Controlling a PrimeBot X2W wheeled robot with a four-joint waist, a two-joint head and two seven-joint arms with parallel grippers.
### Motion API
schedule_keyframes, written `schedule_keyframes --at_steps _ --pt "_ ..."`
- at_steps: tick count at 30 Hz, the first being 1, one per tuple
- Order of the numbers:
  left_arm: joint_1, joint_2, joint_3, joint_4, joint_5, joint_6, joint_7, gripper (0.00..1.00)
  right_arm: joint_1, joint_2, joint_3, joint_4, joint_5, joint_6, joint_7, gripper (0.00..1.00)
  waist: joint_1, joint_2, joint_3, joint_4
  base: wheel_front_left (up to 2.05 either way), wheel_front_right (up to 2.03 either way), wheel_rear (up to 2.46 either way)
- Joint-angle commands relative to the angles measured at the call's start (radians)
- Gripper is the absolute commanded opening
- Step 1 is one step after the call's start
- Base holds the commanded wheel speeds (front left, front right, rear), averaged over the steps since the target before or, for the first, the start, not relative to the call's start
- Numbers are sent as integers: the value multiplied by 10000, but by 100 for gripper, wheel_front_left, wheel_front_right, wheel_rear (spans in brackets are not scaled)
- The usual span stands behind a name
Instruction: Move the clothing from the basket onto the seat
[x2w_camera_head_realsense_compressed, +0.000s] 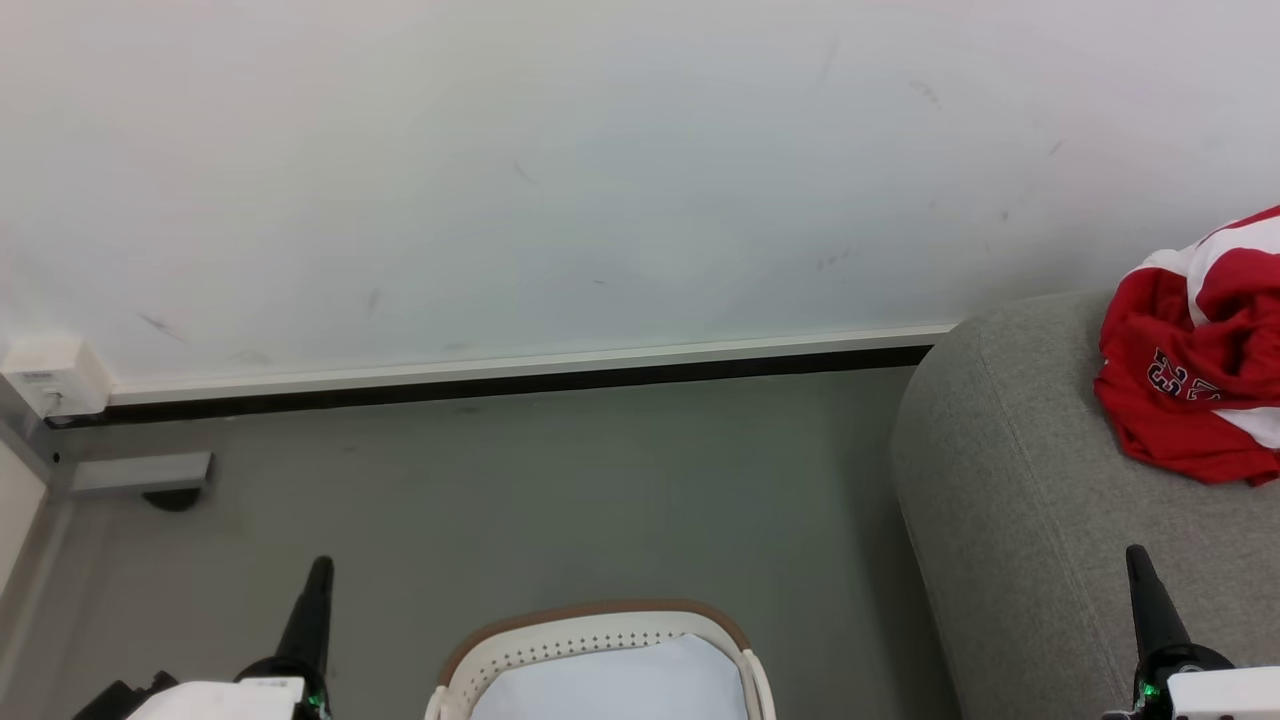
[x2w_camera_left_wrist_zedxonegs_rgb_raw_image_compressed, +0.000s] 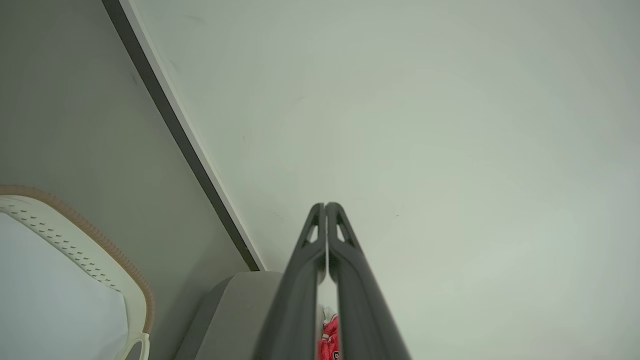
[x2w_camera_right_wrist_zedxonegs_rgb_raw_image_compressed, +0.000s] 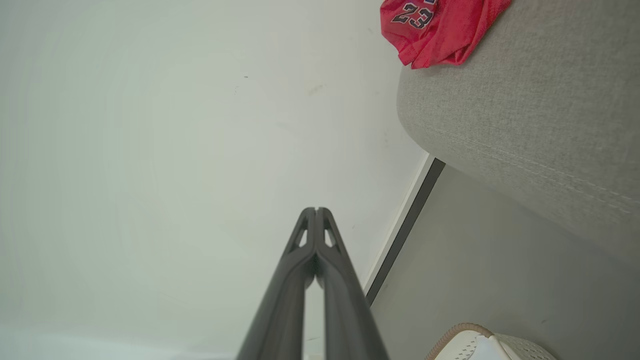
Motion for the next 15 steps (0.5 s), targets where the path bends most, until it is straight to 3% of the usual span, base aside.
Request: schedule_keyframes --at_steps 1,15 --pt "-167 34 71 -38 -302 -60 90 0 -159 -64 -50 -74 271 -16 77 0 -1 0 5 4 0 0 0" --pt "-267 10 199 -14 -1270 -132 348 0 -200 -66 -182 -146 1359 -18 348 0 -1 0 48 36 0 0 0"
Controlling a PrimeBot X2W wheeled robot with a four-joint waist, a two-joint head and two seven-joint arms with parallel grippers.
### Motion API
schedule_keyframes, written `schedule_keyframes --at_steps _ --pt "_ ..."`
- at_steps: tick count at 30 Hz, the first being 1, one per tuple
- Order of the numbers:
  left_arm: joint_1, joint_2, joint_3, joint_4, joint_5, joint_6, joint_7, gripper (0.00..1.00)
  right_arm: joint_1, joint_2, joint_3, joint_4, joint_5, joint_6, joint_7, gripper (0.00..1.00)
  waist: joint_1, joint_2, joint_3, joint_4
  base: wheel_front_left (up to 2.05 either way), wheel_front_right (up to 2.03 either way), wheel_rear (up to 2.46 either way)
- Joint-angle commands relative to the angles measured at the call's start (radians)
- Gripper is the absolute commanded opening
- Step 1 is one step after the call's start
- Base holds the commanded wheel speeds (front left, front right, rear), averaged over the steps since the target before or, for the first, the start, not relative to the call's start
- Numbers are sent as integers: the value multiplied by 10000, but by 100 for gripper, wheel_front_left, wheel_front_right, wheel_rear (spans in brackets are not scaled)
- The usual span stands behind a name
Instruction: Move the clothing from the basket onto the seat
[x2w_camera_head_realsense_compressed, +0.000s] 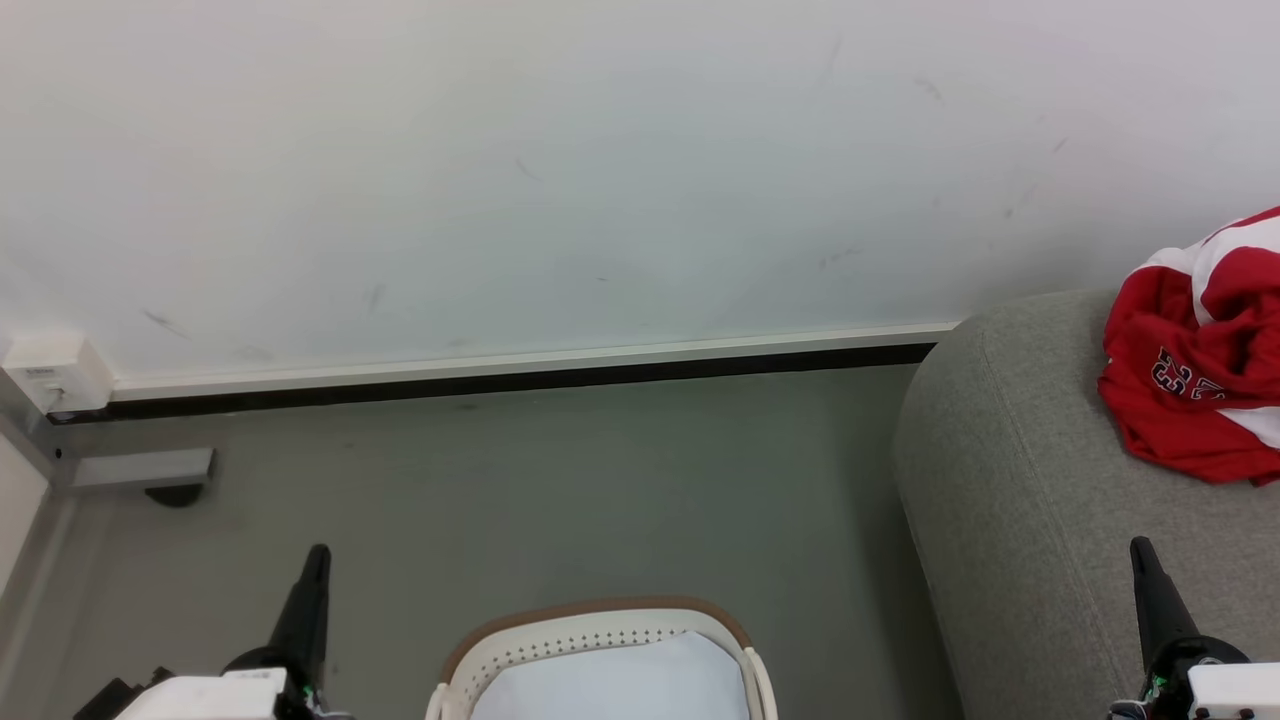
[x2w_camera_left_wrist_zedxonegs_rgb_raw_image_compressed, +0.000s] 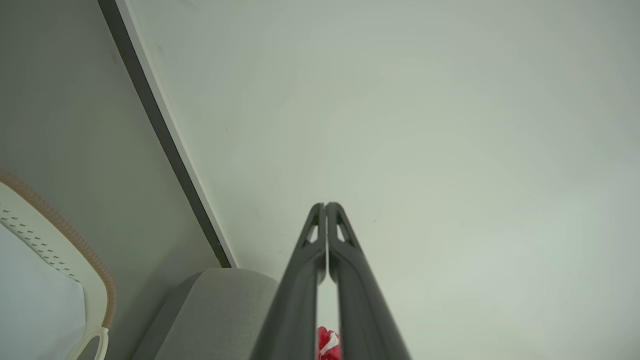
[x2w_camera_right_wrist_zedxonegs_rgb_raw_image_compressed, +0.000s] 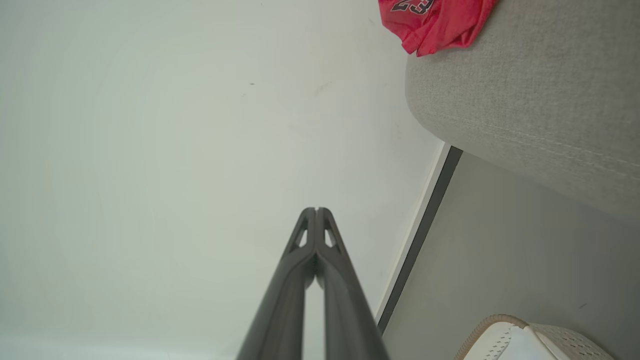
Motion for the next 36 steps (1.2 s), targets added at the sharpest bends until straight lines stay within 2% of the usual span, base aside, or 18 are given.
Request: schedule_keyframes --at_steps 1,12,36 --pt "-128 25 71 -16 -233 -53 65 0 -97 -60 -52 -89 295 -19 78 0 0 0 5 4 0 0 0" --pt "-203 8 156 1 -970 -114 266 0 -156 -62 -152 -132 1025 -21 265 0 0 0 40 29 0 0 0" --pt "-197 9 148 -1 -952 -107 266 0 -154 -60 -144 -126 990 -21 263 0 0 0 40 30 0 0 0"
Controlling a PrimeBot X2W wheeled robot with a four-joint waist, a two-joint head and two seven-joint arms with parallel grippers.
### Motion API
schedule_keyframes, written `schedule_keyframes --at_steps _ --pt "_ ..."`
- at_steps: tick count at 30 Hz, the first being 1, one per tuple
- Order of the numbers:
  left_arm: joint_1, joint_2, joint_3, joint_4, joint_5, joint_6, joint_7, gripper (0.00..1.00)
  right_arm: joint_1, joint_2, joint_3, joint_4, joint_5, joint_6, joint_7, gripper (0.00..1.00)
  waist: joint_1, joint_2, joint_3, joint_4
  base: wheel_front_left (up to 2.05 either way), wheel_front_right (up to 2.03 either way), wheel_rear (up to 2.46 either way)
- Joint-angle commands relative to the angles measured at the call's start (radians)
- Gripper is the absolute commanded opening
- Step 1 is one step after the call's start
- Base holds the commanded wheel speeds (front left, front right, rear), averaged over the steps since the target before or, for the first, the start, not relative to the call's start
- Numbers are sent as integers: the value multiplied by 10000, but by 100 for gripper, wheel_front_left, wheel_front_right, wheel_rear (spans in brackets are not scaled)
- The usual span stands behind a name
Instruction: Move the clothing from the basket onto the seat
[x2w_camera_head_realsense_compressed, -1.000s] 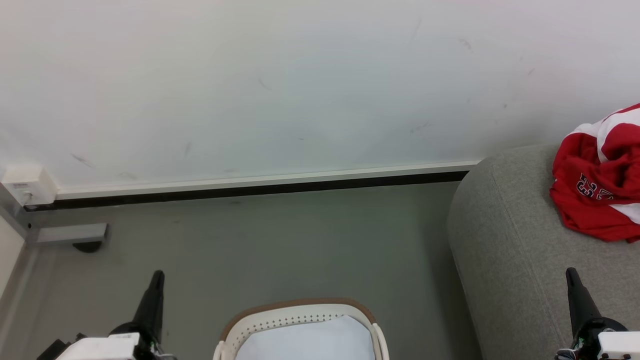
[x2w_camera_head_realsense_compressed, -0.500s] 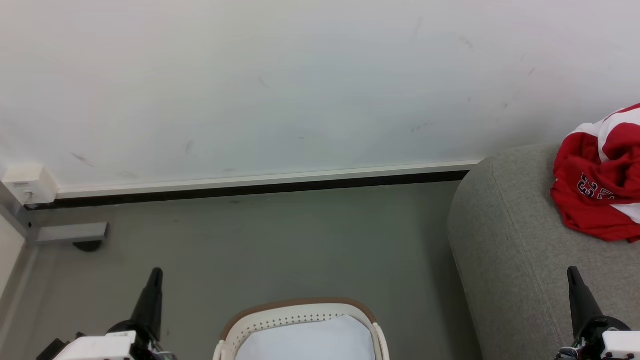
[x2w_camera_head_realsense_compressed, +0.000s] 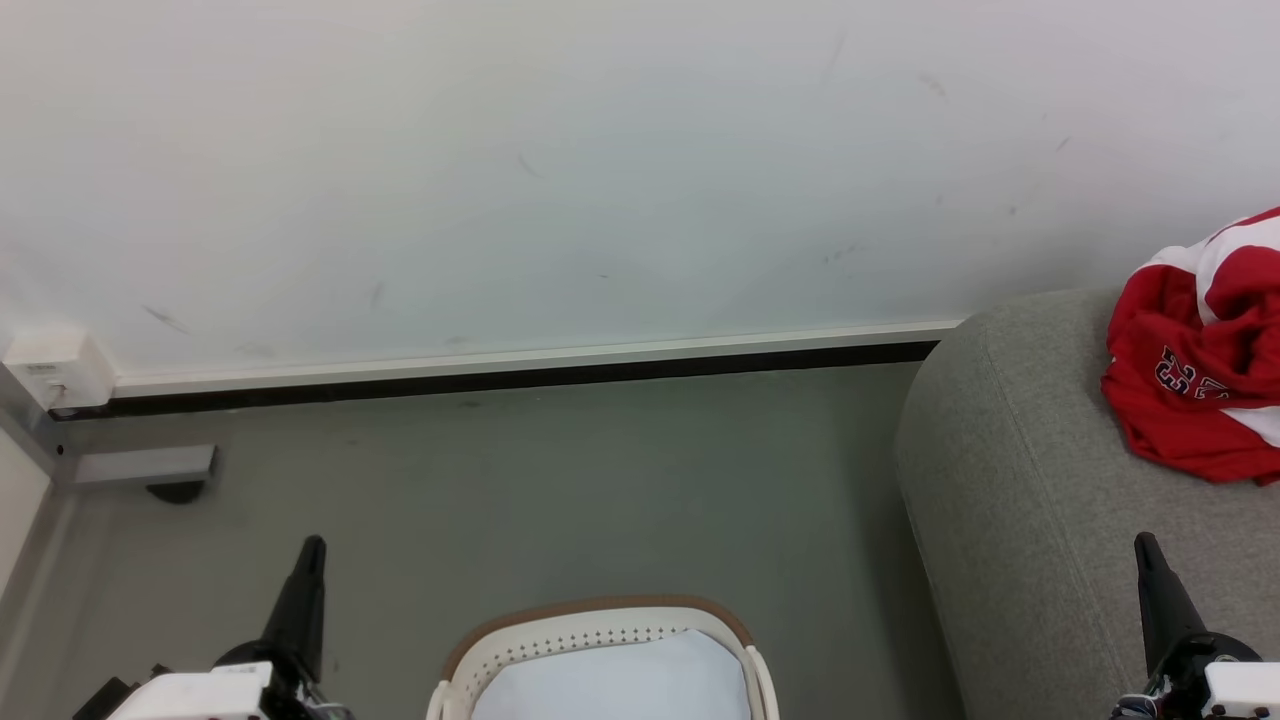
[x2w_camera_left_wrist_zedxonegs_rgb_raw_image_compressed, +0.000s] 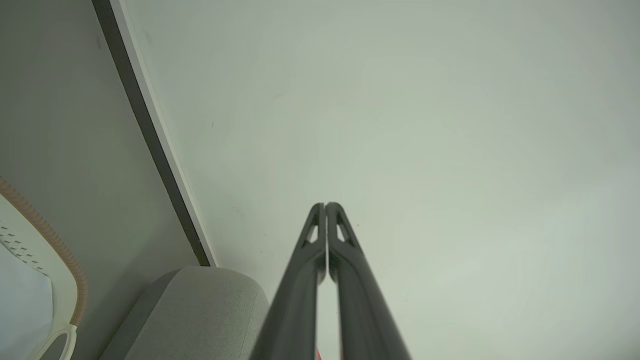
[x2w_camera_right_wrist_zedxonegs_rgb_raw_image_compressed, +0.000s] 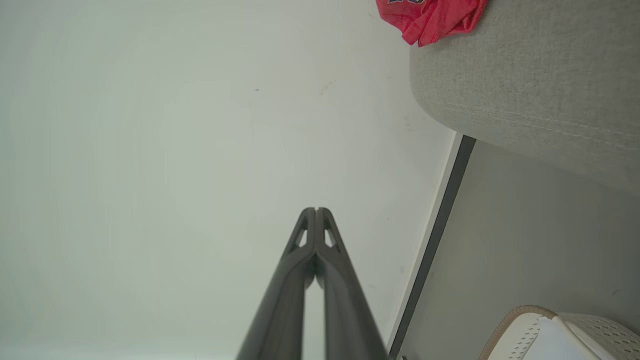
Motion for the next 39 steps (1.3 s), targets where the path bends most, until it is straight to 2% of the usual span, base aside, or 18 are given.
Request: schedule_keyframes --at_steps 1,39 --pt "-91 22 27 -5 -141 -49 41 0 -125 -55 -39 -55 19 -21 29 0 0 0 0 0 0 0 0" --pt "-89 23 25 -7 -144 -49 39 0 -125 -55 -37 -54 21 -21 28 0 0 0 0 0 0 0 0"
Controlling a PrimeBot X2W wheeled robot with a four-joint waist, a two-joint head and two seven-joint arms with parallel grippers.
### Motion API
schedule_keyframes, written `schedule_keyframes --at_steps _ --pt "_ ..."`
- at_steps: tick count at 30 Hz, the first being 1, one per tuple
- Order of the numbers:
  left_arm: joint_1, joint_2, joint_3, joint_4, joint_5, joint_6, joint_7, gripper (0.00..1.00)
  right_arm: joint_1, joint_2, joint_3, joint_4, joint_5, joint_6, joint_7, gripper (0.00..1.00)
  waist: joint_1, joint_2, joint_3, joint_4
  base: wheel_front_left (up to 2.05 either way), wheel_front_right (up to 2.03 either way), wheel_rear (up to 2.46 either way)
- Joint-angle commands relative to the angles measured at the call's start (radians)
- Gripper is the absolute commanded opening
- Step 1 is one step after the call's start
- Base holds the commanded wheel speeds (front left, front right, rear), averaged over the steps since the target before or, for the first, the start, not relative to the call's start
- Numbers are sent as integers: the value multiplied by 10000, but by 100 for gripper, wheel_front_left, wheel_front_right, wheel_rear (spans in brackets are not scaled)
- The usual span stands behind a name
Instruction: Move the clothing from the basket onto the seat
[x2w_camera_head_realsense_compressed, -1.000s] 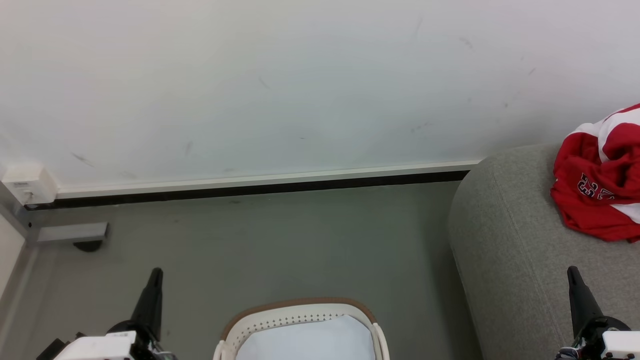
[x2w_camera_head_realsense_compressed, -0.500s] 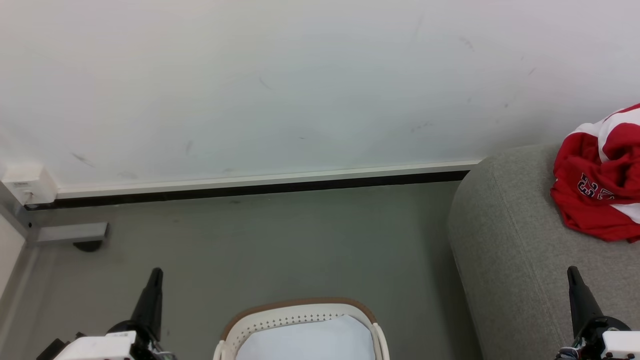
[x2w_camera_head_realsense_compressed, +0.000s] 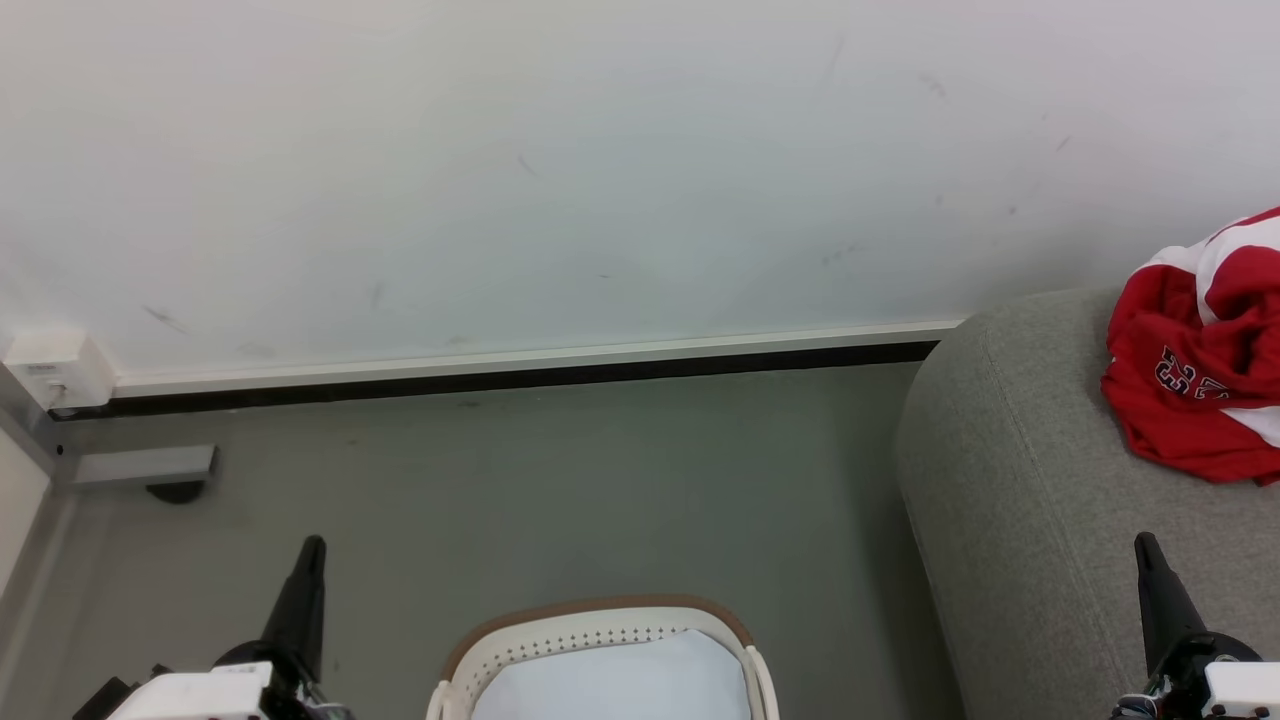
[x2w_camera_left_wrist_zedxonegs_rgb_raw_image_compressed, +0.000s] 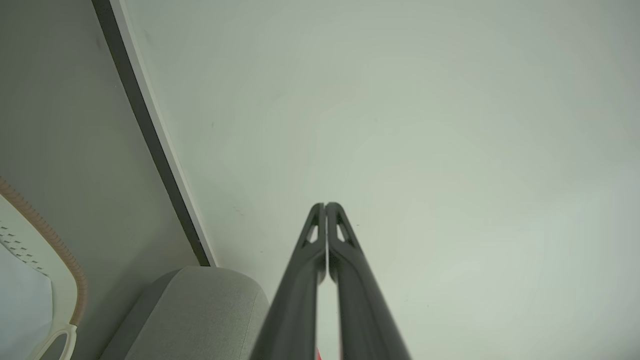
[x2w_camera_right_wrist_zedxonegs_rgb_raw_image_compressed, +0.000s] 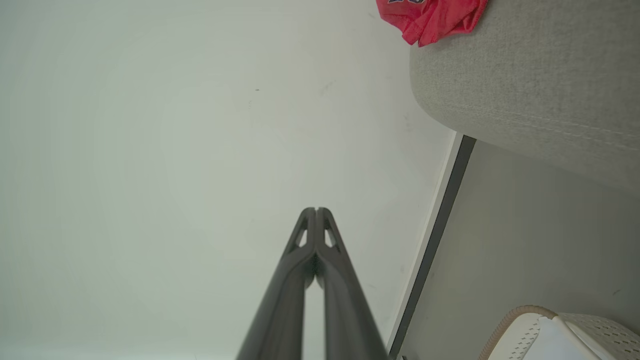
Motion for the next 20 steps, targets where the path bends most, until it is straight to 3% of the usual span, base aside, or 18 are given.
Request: schedule_keyframes --at_steps 1,20 --pt "-88 23 25 -7 -144 -49 39 0 -124 -55 -37 -51 21 -21 27 0 0 0 0 0 0 0 0" --pt "-88 23 24 -8 -143 -49 38 0 -124 -55 -37 -51 21 -21 27 0 0 0 0 0 0 0 0"
